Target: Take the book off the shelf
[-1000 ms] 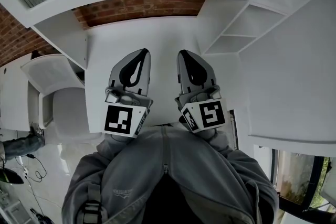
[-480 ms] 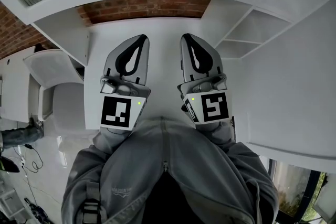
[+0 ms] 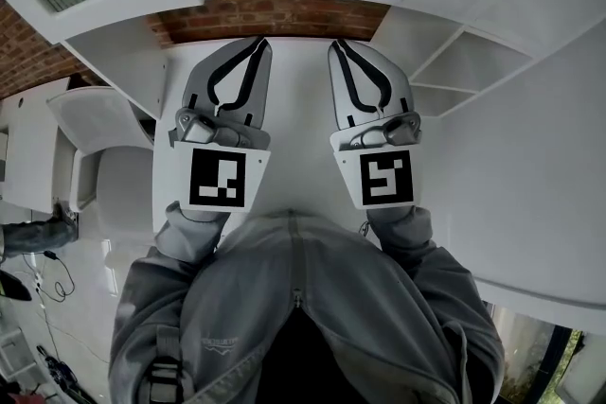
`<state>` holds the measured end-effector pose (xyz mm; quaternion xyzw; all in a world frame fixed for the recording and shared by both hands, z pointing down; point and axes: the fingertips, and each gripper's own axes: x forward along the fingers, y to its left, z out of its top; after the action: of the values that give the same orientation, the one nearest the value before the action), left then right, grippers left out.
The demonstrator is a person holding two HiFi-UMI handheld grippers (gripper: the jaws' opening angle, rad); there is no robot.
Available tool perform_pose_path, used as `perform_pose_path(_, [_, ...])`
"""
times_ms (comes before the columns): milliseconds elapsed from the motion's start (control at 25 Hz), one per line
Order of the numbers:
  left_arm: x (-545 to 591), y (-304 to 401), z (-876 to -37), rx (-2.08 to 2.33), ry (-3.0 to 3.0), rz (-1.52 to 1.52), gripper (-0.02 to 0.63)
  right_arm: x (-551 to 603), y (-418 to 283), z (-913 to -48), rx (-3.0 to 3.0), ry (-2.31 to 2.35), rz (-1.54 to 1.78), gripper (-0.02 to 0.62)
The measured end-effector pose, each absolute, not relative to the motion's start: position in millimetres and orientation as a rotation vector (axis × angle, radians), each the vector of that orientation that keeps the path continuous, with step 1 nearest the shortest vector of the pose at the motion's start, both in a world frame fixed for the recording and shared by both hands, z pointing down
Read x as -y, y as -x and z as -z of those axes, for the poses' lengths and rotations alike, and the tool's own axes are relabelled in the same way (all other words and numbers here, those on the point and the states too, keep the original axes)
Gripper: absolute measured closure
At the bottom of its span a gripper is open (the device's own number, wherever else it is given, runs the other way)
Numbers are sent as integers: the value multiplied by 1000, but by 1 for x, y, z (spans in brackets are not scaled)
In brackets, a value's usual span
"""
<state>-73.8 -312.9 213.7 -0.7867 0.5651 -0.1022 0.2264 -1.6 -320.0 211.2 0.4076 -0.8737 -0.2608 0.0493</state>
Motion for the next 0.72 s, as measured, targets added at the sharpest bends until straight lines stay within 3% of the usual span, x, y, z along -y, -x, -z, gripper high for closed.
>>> perform_pose_path(360, [335,74,-197,-1488,1919,524,590,337,2,-199,2434,-1136,1013,564])
perform_pose_path(440, [339,75,-195,-1464,1847,598,540,340,2,-194,2395,-1127,1052,556])
perform_pose_path(600, [347,75,-189,-1415,1777,679,489,348,1,-185,2320,-1114,1130,470])
perform_pose_path(720, [350,78,-183,-1394,1716,725,468,355,0,-182,2244,-1081,1181,445])
